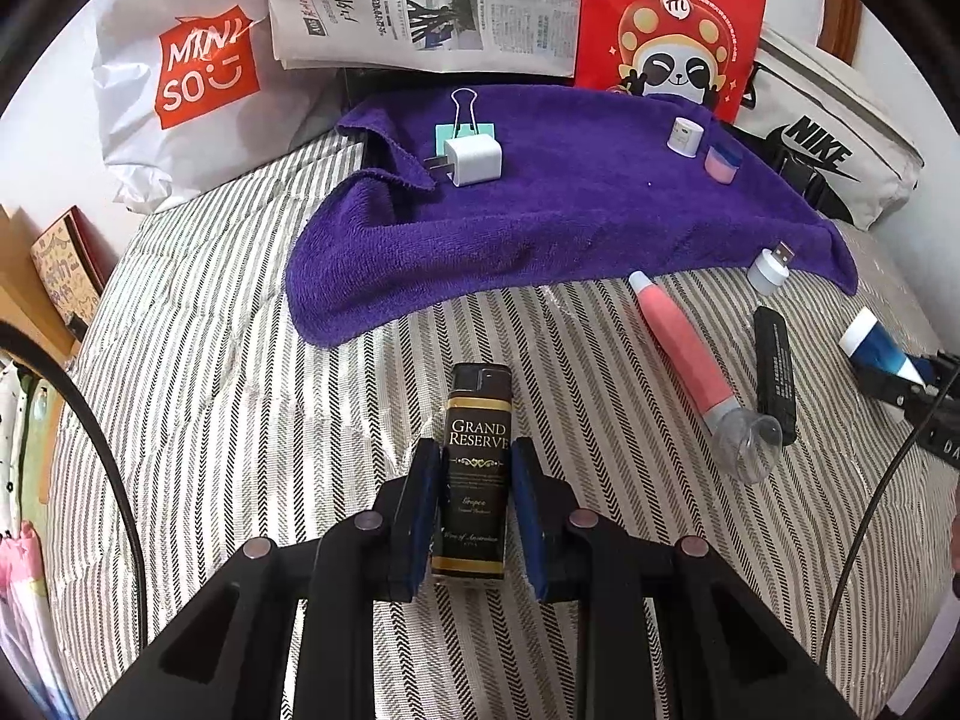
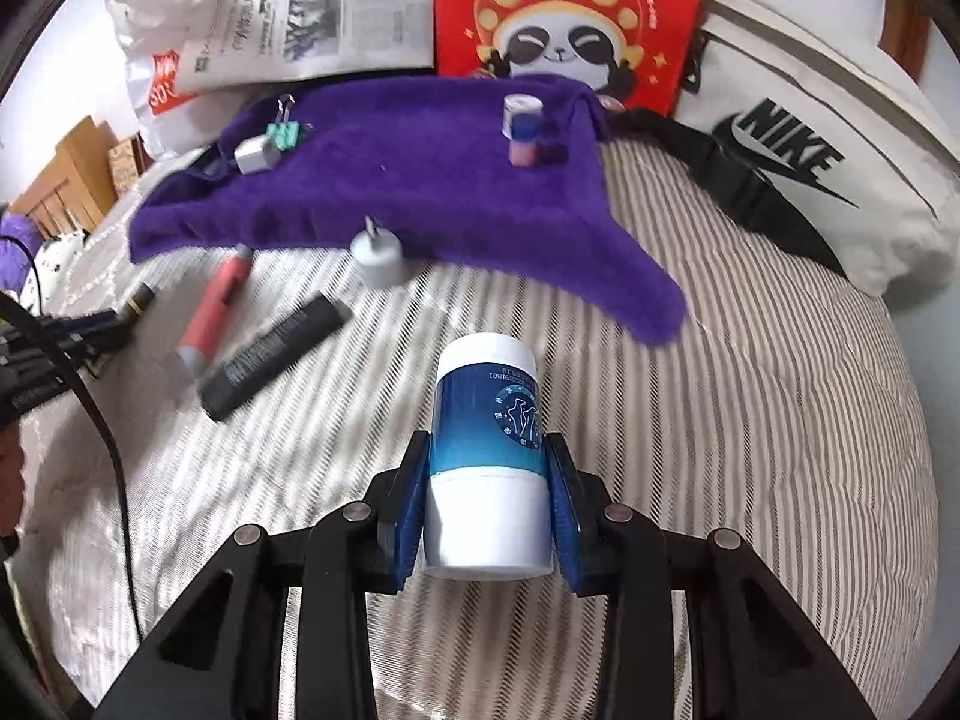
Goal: Organize rigid objects
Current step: 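Carry the box toward the plug while the right gripper carries the bottle toward the tape roll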
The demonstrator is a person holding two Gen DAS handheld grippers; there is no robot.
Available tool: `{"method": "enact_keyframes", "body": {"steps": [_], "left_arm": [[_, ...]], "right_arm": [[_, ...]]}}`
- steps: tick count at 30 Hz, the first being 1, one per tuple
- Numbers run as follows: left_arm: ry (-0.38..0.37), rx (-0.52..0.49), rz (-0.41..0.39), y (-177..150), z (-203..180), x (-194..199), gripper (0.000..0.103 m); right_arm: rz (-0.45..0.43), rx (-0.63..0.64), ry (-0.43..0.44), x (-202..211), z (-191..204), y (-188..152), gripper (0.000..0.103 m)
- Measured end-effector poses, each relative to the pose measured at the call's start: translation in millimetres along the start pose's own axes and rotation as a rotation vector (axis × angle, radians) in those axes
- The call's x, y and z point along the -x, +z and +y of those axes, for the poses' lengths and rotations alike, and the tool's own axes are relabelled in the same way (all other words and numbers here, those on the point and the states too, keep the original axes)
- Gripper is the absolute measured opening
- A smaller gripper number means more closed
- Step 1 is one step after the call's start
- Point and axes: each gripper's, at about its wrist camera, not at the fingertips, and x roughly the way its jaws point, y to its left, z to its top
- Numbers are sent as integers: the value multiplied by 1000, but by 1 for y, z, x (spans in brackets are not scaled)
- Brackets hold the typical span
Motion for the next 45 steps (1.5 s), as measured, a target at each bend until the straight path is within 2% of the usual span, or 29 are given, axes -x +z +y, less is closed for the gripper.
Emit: {"method": "enact_keyframes", "body": {"steps": [4,10,17,26,35,45], "left_arm": [[12,-9,13,1,-2,-1,23],[-7,3,47,5,-1,1,23],[-43,11,11,18,2,20,23],[-70,24,-39,53,7,28,23],[-91,-3,-61,99,5,14,23],[-115,-3,-34,130,2,-19,23]], "right_arm": [[-14,19,-28,-2,5,-4,36],[-6,15,-5,0,2,-1,36],[-54,18,33,13,4,18,36],[-94,-11,63,21,-4,50,36],[-122,-23,37,13,-19,92,36],[-55,-44,50,-23,-30,131,36]]}}
